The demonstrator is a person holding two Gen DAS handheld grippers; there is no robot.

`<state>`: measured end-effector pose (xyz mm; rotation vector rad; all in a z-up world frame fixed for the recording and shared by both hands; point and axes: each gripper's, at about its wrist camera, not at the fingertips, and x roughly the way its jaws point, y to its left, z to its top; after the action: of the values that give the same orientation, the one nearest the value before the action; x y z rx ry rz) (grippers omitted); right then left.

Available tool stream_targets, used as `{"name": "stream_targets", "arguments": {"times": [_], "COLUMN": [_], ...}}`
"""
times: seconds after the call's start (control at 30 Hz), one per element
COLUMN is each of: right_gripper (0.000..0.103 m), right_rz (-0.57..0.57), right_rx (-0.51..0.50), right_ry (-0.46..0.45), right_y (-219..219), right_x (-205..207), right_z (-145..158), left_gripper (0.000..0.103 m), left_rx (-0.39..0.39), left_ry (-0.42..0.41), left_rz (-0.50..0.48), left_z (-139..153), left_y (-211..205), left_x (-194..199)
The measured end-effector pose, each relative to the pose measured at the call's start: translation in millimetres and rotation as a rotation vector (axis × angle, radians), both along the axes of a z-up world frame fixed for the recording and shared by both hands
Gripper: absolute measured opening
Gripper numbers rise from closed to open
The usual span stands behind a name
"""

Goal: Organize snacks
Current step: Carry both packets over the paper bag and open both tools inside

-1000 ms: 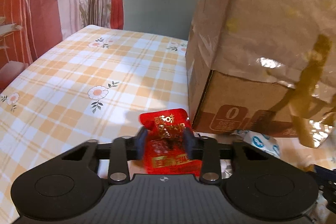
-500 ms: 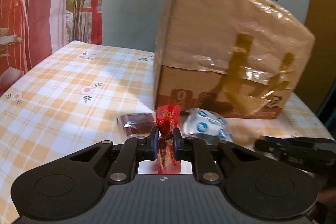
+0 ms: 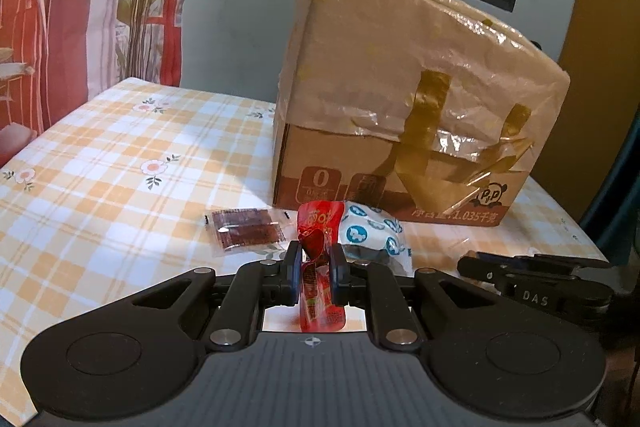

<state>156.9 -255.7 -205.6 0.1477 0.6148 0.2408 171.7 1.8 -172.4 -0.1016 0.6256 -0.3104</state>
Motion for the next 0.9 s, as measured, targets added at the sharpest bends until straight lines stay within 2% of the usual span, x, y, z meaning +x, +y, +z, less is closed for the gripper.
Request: {"name": "stream_targets", "arguments": {"times": [0.23, 0.3, 0.37, 0.53, 0.67, 0.8, 0.9], "right_gripper": [0.019, 0.019, 0.019, 0.019, 0.019, 0.019, 0.019], "right_rz": [0.000, -0.022, -0.042, -0.084, -0.089, -0.088, -0.104], "right_rx": [-0.009, -0.003, 0.024, 0.063, 0.048, 0.091, 0.117], "right_ry": [-0.009, -0.021, -0.038, -0.169, -0.324, -0.417, -0.448], "right_y": [-0.1, -3.0, -9.4, -28.8, -39.8, -52.6, -62.3], "right_x": [-2.2, -7.0, -15.1, -30.3, -32.7, -17.6, 5.5], "right_z": [0.5, 4.6, 13.5, 54.6, 101.1, 140.5, 160.0], "left_gripper": [0.015, 0.015, 0.015, 0.015, 0.015, 0.015, 0.015], "left_rx": [0.012, 0.017, -0.015, -0.068, -0.095, -0.131, -0.167], "left_ry": [-0.005, -0.035, -0.068, -0.148, -0.280, -0.355, -0.366], "left_rz": [0.013, 0.012, 0.008, -0.011, -0.054, -0.088, -0.099], "left_z": [4.8, 15.7, 29.8, 68.8, 112.1, 148.1, 165.5], "left_y": [-0.1, -0.5, 1.9, -4.5, -17.6, -37.9, -57.6], "left_x": [-0.5, -0.6, 0.8, 5.0, 8.1, 28.8, 51.1]}}
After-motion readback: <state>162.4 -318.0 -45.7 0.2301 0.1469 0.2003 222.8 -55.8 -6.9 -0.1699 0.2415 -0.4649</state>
